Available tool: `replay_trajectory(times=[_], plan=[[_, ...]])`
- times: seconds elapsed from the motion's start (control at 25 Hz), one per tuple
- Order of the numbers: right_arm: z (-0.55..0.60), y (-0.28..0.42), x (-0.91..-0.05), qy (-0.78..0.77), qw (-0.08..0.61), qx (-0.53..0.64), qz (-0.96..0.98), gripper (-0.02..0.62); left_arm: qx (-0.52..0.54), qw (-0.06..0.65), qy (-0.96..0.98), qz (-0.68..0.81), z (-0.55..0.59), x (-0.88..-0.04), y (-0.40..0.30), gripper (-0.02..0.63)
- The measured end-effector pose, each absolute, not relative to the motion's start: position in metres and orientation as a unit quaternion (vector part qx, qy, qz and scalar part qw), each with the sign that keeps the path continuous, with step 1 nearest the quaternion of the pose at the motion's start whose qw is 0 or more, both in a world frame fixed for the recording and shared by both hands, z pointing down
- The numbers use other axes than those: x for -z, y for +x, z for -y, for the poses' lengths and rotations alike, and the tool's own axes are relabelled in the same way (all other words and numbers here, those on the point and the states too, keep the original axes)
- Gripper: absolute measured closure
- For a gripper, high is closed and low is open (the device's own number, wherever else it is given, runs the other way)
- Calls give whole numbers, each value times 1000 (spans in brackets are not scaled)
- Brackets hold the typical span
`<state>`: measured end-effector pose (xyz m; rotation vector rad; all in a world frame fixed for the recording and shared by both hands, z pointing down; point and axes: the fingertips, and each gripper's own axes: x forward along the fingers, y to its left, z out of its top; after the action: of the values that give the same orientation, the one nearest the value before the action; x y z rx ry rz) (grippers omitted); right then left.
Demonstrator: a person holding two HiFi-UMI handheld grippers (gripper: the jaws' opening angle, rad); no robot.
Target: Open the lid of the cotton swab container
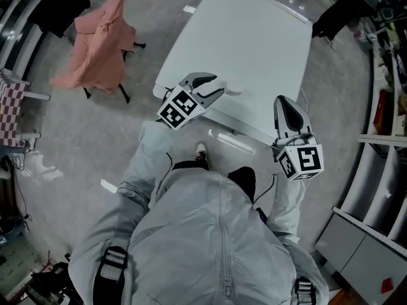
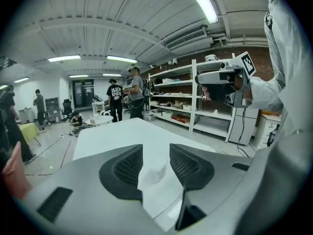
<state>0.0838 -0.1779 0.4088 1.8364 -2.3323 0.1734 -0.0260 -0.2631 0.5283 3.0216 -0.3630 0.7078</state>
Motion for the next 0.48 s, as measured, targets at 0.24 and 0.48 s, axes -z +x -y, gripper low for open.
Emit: replay_trajectory(times=[0.24,0.48], plan=[[214,97,-435,622,83,-81,775,560,-282,25,958,55,294,-591,-8,367],[224,109,-467,625,81,-101,770,560,-326,34,945,-10,300,-655,13,332]])
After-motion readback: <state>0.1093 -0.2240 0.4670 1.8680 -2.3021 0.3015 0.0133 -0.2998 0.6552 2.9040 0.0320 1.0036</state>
